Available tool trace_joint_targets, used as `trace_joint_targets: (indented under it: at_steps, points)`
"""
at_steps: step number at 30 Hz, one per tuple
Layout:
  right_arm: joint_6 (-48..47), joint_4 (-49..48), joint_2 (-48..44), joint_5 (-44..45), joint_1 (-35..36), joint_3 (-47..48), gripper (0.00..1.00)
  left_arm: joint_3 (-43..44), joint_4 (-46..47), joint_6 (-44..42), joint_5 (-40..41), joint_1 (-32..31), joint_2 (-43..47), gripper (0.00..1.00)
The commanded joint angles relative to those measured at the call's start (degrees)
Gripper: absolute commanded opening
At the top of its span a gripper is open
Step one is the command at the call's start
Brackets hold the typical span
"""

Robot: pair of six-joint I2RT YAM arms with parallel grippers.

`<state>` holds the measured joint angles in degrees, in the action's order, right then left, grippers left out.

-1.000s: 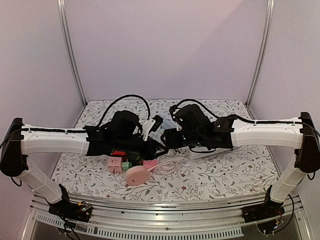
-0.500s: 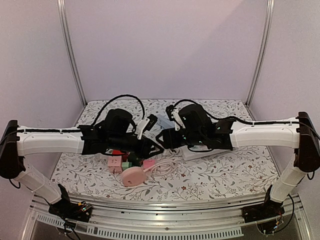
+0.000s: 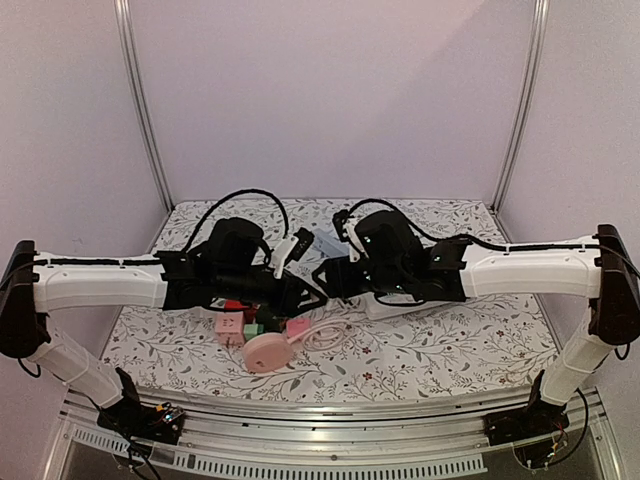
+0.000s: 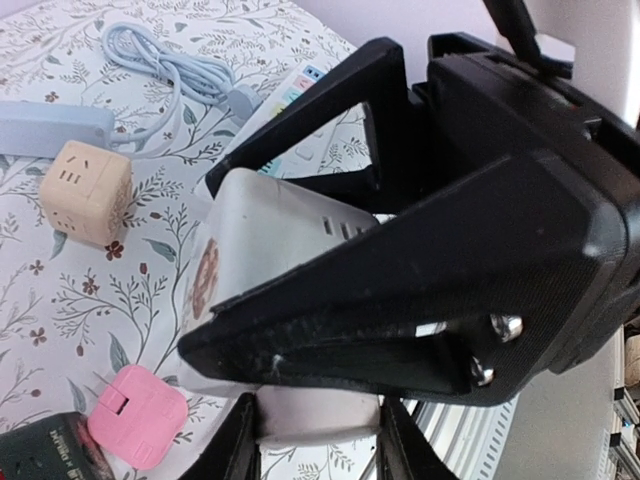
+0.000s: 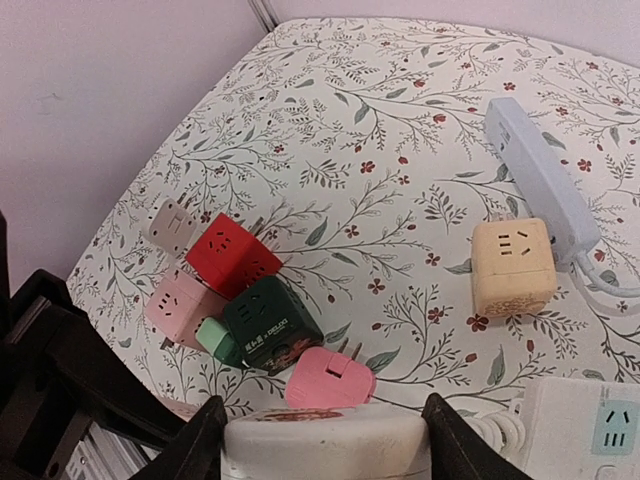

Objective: Pull the plug off the socket

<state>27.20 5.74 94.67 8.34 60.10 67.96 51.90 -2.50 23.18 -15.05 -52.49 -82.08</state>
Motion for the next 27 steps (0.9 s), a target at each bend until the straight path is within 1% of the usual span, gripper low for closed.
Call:
trace_joint_targets:
  at_steps: [1,3,7,15,18,21,23,24,27]
  points:
    - [2.5,8.3,-1.3,10.6,0.6,4.4,0.19,0.0,-1.4,0.1,8.5,1.1,0.4,0.0]
    - [4.4,9.5,-0.2,11.5,-0.1,5.1,0.19,0.2,-1.1,0.3,9.3,0.3,0.3,0.0]
    - [6.4,9.9,1.1,10.6,-0.7,6.1,0.19,-0.1,-0.6,0.7,9.8,-0.4,0.0,0.0]
    - [7.5,11.0,2.4,9.9,-0.9,7.9,0.19,-1.1,0.2,1.4,9.7,-0.8,0.6,0.0]
    - [4.7,6.6,1.8,4.6,-0.9,6.2,0.19,-2.0,1.1,2.2,7.9,0.3,1.1,0.0]
    - [1.8,0.1,-0.3,-2.9,-1.0,2.4,0.2,-2.5,1.5,3.0,4.5,2.0,1.6,0.0]
    - [-0.3,-2.4,-1.4,-7.2,-0.8,0.8,0.2,-2.7,1.5,3.2,2.3,3.1,1.8,0.0]
    - [-2.1,-3.4,-2.2,-10.8,-0.7,0.0,0.2,-2.7,1.5,3.3,1.4,3.6,1.9,0.0]
    - [-6.0,-4.7,-4.1,-14.2,0.1,-2.1,0.2,-2.8,1.4,3.3,0.5,4.8,2.4,0.0]
